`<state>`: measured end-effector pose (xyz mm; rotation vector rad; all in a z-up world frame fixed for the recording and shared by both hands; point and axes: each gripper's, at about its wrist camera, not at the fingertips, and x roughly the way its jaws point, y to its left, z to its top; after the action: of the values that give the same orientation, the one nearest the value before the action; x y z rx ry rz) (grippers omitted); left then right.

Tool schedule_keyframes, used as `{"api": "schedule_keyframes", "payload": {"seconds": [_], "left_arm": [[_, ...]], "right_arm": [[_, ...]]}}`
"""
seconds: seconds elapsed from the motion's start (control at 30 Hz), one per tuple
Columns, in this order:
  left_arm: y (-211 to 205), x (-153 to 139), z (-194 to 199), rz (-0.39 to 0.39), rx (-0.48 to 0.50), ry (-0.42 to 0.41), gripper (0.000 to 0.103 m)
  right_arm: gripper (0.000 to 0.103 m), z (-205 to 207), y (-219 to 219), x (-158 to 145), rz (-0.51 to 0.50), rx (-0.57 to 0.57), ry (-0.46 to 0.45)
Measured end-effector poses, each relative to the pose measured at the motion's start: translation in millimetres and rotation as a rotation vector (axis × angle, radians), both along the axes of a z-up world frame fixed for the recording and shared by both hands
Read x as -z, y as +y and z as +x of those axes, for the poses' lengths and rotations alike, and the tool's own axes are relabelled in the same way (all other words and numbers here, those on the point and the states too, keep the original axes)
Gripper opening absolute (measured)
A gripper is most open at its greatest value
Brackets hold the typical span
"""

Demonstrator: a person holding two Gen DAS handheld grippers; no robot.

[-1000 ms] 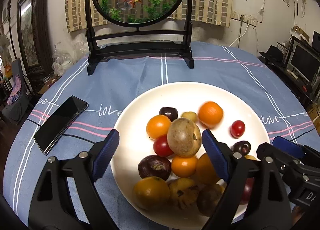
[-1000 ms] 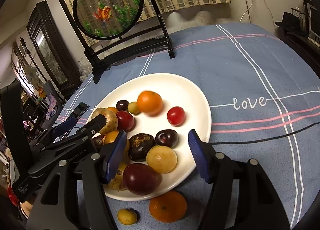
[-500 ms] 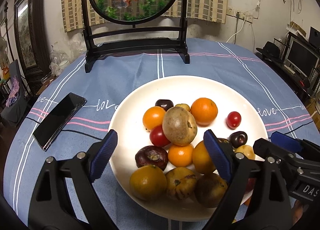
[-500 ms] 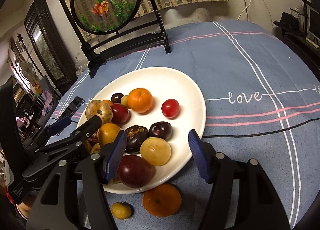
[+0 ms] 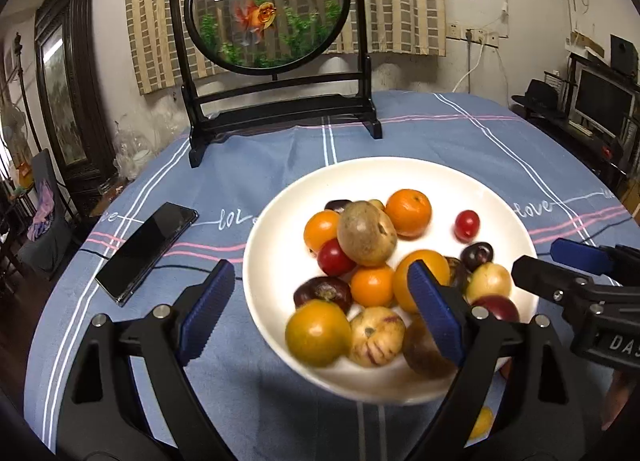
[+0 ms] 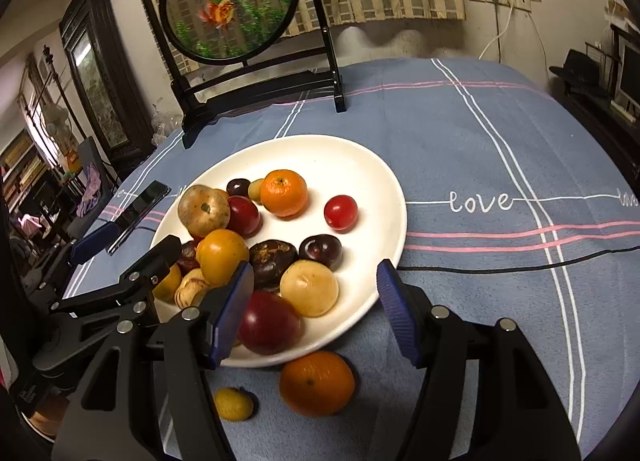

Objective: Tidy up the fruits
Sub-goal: 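Withdraw both open tools from the plate toward the remaining fruits, then grasp the small yellow fruit with the left tool while the right tool approaches the last orange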

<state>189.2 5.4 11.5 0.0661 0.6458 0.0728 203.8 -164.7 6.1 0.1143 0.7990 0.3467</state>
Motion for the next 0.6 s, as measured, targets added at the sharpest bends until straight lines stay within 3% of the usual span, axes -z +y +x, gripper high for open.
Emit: {"api": "schedule_keyframes", "payload": {"seconds": [0.2,0.33,0.47,0.6], "left_arm": [[3,3,-26,-0.106,0.032,0.025,0.093],[-7,6,-42,-0.071,0.049,0.009,0.093],[-17,12,-53,-0.09,0.102,0.048,0.093],[-31,16,-61,-0.049,0.147,0.081,0.093]], "right_arm": [[0.064,-17,-10,10,0.015,-0.004,0.012],[0.064,-28,-10,14,0.01,-0.026,0.014],[0.065,-36,-17,15,0.034,-0.022,0.002],[0.065,-38,-27,16,0.072,0.003,0.007]]}}
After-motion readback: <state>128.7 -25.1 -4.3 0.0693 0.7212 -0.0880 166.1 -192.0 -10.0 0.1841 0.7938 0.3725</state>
